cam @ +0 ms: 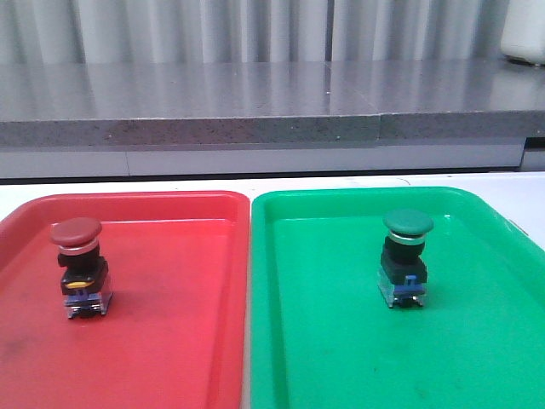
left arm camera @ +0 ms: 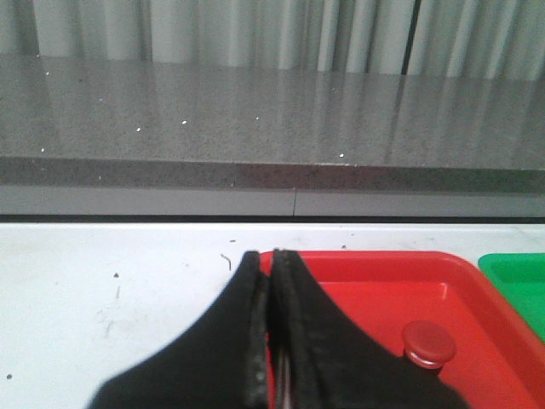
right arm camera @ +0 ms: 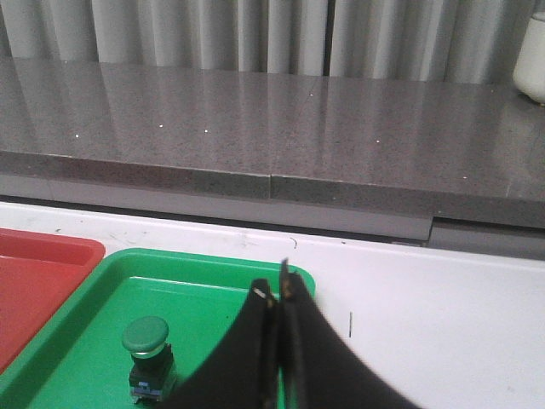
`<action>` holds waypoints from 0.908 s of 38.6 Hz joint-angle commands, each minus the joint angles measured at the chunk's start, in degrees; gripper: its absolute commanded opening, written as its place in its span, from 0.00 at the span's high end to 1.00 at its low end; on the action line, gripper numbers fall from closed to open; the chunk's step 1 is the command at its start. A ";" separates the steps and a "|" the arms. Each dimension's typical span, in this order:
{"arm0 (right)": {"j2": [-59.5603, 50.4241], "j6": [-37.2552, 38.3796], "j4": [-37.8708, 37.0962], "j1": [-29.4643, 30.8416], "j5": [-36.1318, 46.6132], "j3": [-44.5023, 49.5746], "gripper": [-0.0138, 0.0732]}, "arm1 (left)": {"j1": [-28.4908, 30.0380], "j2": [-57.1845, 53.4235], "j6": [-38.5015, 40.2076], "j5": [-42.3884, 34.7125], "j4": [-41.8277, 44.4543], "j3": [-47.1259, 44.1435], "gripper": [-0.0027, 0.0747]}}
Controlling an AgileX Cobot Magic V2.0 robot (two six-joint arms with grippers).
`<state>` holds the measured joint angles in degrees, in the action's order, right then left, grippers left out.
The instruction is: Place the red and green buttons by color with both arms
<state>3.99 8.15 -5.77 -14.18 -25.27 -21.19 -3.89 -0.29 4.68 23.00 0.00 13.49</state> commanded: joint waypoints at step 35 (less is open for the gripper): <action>0.62 -0.33 -0.71 0.33 4.44 -1.27 0.92 | 2.93 -0.95 0.59 -20.68 0.00 -15.11 0.99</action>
<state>3.99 8.15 -5.77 -14.18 -25.32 -21.19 -1.06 -0.29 4.68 7.45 0.36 -0.29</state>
